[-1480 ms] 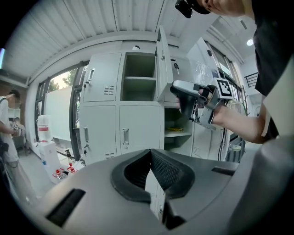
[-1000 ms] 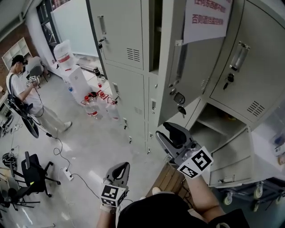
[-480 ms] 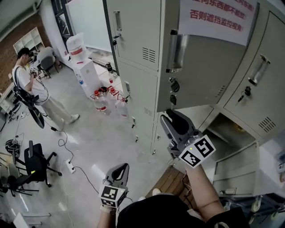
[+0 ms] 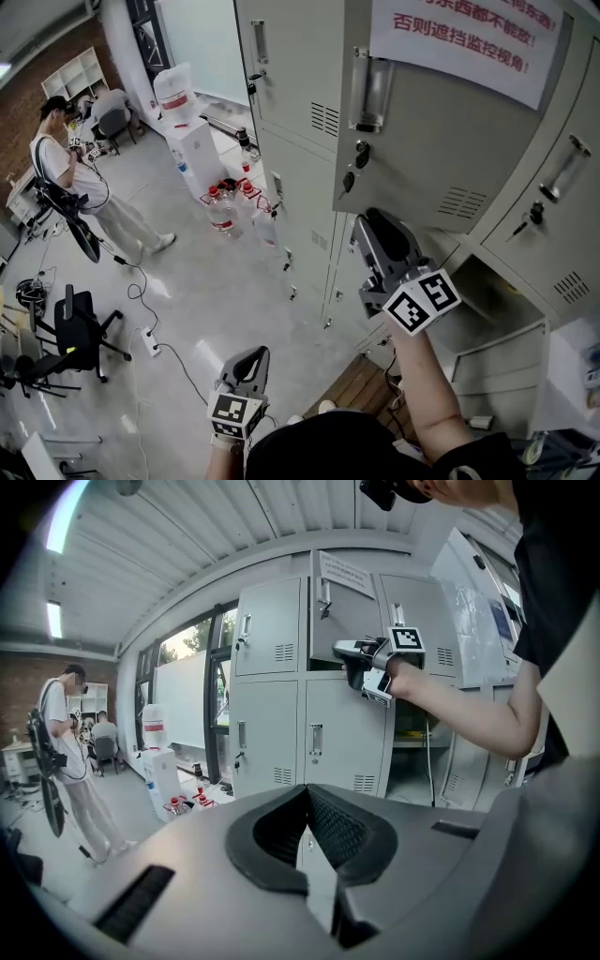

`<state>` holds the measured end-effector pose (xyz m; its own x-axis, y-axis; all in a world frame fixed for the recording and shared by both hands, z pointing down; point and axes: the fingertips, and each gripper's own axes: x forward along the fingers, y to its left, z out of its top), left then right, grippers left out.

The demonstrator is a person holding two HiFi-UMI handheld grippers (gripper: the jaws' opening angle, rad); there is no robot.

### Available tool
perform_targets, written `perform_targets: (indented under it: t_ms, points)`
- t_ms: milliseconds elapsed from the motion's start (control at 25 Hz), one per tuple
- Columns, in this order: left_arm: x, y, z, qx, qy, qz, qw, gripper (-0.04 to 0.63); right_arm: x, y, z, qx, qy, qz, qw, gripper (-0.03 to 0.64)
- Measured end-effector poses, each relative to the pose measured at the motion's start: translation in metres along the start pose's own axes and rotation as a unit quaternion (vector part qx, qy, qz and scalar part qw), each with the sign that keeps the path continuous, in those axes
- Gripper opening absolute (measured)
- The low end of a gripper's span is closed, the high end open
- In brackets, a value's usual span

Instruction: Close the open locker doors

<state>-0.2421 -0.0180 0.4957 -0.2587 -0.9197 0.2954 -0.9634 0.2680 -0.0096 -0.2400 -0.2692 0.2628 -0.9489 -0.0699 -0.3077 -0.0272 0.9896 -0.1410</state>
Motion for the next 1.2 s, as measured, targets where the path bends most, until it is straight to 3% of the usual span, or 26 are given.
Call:
perform_targets:
  t_ms: [400, 840, 1200]
  points:
    - [0.006, 0.012, -0.004, -0.008, 0.011, 0.024, 0.9996, 0.017, 0.013, -0.047, -0.002, 0.006, 0.000, -0.054, 0.999, 0.103]
    - [0.015, 0.017, -0.006, -0.012, 0.014, 0.023, 0.9996, 0.017, 0.009, -0.090, 0.010, 0.027, -0.031, -0.123, 0.992, 0.104]
    - [0.018, 0.019, -0.006, -0.009, 0.015, 0.012, 0.9998, 0.017, 0.008, -0.093, 0.011, 0.029, -0.031, -0.139, 0.989, 0.103]
